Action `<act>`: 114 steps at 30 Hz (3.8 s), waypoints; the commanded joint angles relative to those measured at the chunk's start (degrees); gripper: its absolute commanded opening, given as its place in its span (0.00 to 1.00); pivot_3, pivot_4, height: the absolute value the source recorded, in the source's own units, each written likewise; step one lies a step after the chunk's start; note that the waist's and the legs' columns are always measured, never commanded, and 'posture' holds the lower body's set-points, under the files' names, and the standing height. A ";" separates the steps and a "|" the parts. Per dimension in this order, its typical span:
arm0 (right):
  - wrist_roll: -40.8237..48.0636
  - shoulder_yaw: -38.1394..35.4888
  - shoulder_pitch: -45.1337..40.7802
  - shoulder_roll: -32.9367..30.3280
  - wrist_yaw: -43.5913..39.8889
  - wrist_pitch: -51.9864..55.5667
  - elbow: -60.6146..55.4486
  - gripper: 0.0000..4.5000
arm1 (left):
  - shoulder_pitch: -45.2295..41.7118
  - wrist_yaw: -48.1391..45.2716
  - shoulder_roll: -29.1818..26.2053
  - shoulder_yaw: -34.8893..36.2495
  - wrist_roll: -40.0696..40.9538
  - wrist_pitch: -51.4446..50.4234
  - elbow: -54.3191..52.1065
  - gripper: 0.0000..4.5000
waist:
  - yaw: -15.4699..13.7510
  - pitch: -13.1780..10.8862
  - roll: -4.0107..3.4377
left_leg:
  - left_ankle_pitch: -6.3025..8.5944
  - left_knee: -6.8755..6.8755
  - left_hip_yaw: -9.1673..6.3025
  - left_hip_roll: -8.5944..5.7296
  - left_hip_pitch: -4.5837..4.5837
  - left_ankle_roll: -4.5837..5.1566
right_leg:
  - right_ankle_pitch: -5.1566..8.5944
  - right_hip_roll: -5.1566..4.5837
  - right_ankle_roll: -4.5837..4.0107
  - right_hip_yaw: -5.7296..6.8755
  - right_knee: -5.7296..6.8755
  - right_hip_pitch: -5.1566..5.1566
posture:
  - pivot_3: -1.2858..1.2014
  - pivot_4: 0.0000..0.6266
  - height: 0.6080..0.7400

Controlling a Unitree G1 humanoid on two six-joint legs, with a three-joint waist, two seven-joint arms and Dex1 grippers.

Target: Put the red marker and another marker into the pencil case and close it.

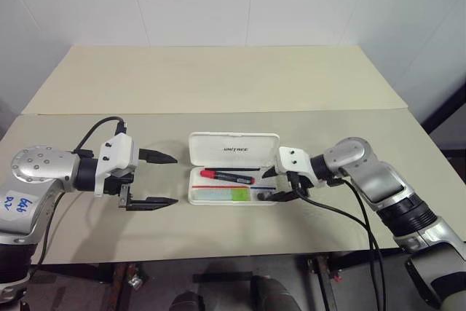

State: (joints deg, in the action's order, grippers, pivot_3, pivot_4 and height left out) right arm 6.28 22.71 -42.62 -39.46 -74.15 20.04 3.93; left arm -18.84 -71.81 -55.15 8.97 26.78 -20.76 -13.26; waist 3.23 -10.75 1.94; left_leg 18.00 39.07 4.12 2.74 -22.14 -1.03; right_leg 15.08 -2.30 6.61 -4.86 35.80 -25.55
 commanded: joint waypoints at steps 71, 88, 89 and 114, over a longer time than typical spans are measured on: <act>23.58 -25.35 14.31 -7.41 4.25 3.04 -16.07 1.00 | -20.83 17.63 14.19 -6.02 -12.74 7.48 29.85 0.01 | -1.18 0.00 0.00 | -0.01 0.01 0.02 -0.05 0.00 -0.01 | -0.05 -0.02 0.09 -0.01 0.06 0.03 | 0.52 0.24 1.00; 24.11 -25.45 15.00 -5.77 6.22 3.87 -17.44 1.00 | -19.86 7.04 18.91 -6.77 -8.46 16.21 27.49 0.01 | -1.61 0.00 0.00 | -0.02 0.06 0.02 -0.05 -0.02 -0.03 | -0.07 -0.02 0.12 -0.03 0.06 0.04 | 0.52 0.24 1.00; 24.14 -25.48 15.05 -5.77 6.22 3.87 -17.48 1.00 | -19.59 6.53 18.79 -6.87 -8.50 16.59 27.07 0.01 | -1.61 0.00 0.01 | -0.02 0.06 0.01 -0.05 -0.03 -0.03 | -0.07 -0.02 0.12 -0.03 0.06 0.04 | 0.52 0.24 1.00; 28.59 -28.56 21.61 -5.87 13.05 9.40 -26.07 1.00 | -11.76 6.67 18.84 -23.10 -18.84 5.58 18.18 0.01 | -1.64 0.04 0.02 | -0.06 0.08 -0.04 -0.09 0.10 0.01 | -0.07 -0.02 0.12 -0.09 0.07 0.15 | 0.52 0.24 1.00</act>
State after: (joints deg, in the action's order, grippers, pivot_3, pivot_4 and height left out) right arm 33.43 -3.32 -21.09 -45.35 -61.99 29.29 -19.92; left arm -31.21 -65.86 -36.42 -11.78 11.13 -13.75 4.66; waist 1.59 -10.71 1.96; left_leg 17.93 39.15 4.07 2.65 -22.00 -1.03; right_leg 15.00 -2.32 6.73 -4.95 35.87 -25.36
